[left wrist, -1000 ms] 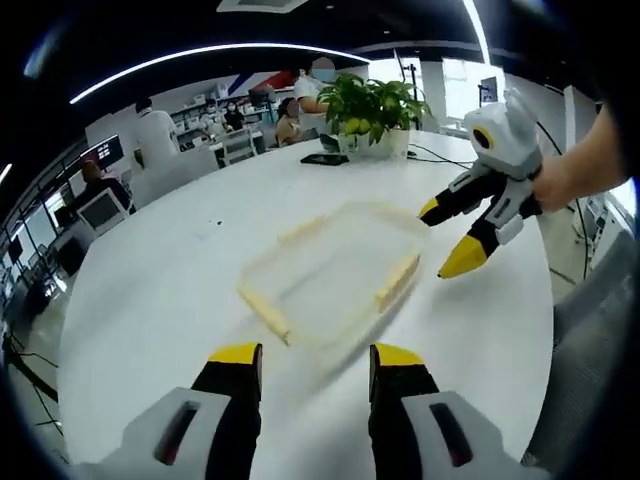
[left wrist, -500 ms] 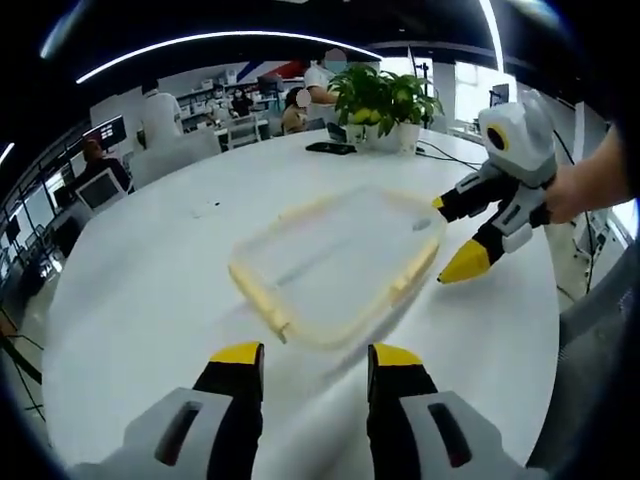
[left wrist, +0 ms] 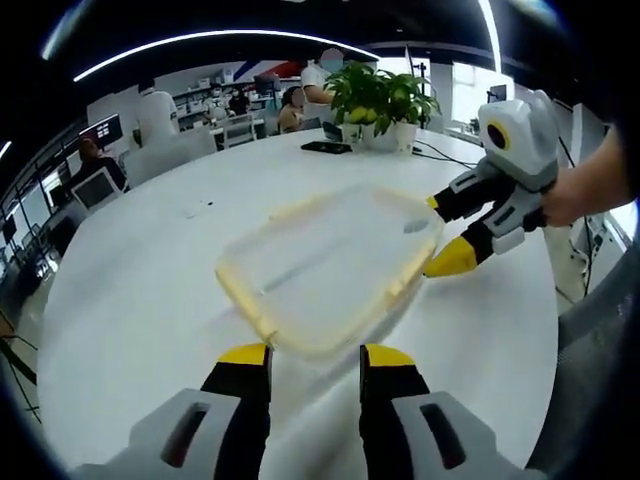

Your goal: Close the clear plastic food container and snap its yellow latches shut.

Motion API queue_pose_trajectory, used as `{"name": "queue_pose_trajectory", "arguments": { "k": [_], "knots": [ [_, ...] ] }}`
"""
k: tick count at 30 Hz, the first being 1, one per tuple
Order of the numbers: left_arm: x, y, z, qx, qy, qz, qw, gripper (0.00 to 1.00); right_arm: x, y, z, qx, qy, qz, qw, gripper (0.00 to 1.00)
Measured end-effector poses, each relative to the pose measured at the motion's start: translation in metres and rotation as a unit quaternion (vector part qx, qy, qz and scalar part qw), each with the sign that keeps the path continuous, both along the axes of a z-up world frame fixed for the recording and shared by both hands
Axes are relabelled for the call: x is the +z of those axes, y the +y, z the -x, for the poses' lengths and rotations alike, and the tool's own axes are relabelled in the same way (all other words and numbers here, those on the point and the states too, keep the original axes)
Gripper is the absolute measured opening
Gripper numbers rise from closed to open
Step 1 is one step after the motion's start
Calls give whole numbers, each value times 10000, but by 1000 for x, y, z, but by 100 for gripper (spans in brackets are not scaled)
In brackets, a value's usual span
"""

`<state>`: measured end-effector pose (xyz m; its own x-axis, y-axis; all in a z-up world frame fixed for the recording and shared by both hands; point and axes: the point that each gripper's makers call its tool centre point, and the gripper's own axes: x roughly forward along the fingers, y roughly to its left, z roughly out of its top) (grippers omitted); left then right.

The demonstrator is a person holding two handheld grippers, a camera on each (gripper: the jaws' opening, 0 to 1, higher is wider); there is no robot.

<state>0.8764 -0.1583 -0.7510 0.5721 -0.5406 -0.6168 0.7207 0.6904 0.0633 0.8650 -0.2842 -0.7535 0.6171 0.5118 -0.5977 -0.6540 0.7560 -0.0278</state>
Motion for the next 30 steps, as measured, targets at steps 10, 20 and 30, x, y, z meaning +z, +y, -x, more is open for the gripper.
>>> {"name": "queue_pose_trajectory", "arguments": {
  "k": [10,20,30],
  "knots": [
    [0,11,0,65,-12,-51,10000,28,0,9,0,85,-8,54,9999,33],
    [-1,31,4,120,-48,-173,9998,28,0,31,1,179,-60,36,9998,32],
    [-4,47,4,236,-19,-254,9994,28,0,45,2,241,-40,-32,9997,31]
  ]
}}
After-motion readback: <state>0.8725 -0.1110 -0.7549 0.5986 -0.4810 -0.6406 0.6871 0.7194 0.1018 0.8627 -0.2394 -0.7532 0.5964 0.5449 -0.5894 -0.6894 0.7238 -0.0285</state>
